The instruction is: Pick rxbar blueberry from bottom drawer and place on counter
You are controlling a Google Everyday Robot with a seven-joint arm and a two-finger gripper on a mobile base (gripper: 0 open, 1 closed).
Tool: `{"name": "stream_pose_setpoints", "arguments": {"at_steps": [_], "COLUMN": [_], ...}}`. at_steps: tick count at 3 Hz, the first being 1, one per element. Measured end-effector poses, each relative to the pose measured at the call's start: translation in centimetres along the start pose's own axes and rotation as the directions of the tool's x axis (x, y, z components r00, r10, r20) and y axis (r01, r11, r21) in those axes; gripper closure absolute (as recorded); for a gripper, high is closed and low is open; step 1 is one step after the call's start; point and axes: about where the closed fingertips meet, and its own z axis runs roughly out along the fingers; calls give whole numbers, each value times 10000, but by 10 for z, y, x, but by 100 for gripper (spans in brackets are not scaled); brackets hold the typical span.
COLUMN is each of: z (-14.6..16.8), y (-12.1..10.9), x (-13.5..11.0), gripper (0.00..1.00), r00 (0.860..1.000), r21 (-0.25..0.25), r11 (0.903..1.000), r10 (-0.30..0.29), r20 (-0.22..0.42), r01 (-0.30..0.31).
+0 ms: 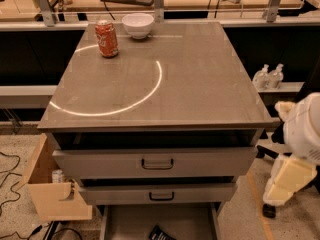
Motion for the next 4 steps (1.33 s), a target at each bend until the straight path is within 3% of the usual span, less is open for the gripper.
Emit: {"name": "stream_pose_setpoints", "arguments": {"at_steps": [1,2,3,4], "z": [39,74,73,96], "y": [45,92,92,91], "x": [28,54,54,46], "gripper": [0,0,0,0], "r00": [9992,9951,9951,9937], "r21": [-457,-971,-967,-911], "r11": [9984,9904,9905,9898], "r10": [319,971,968,1068], "r20": [-220,-201,-198,-336], "r01": [-329,-986,-982,-1094]}}
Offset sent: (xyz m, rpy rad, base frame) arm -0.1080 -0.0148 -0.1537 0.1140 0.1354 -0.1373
